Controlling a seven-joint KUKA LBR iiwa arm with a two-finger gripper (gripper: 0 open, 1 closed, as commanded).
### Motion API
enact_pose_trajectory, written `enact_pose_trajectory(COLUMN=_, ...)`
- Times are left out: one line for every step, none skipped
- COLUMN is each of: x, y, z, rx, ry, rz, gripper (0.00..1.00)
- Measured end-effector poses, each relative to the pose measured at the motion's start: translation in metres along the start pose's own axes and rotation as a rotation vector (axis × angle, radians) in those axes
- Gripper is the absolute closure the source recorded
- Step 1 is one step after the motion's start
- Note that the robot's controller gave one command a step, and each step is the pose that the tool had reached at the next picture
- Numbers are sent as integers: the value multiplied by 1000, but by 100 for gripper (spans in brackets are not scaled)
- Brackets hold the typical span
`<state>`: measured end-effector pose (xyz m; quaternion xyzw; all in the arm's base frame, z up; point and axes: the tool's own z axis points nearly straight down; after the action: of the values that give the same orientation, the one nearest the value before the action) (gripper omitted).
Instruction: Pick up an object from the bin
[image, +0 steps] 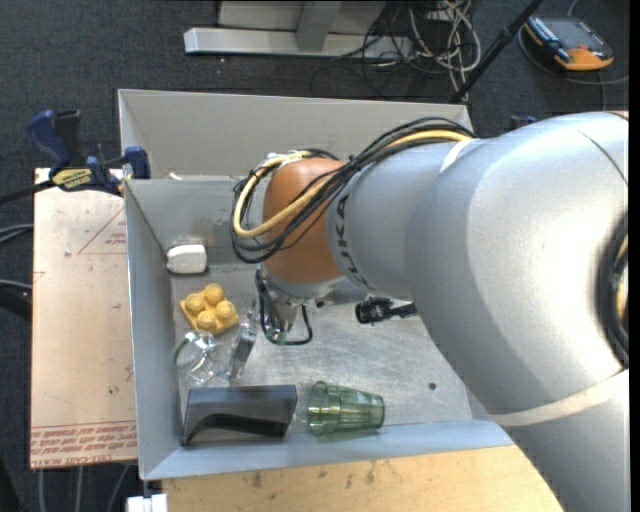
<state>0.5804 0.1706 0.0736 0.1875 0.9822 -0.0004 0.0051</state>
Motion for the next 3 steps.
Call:
enact_pose_trajectory(x=11, y=27, z=-1, rx=-2, ry=2, rz=164, gripper=0)
enact_pose_trajectory(x=37, y=55, z=-1, rx=-1, ry=4, rz=-12, gripper=100)
enact_pose_trajectory(x=37, y=55, z=-1, rx=-1, ry=4, rz=-12, gripper=100)
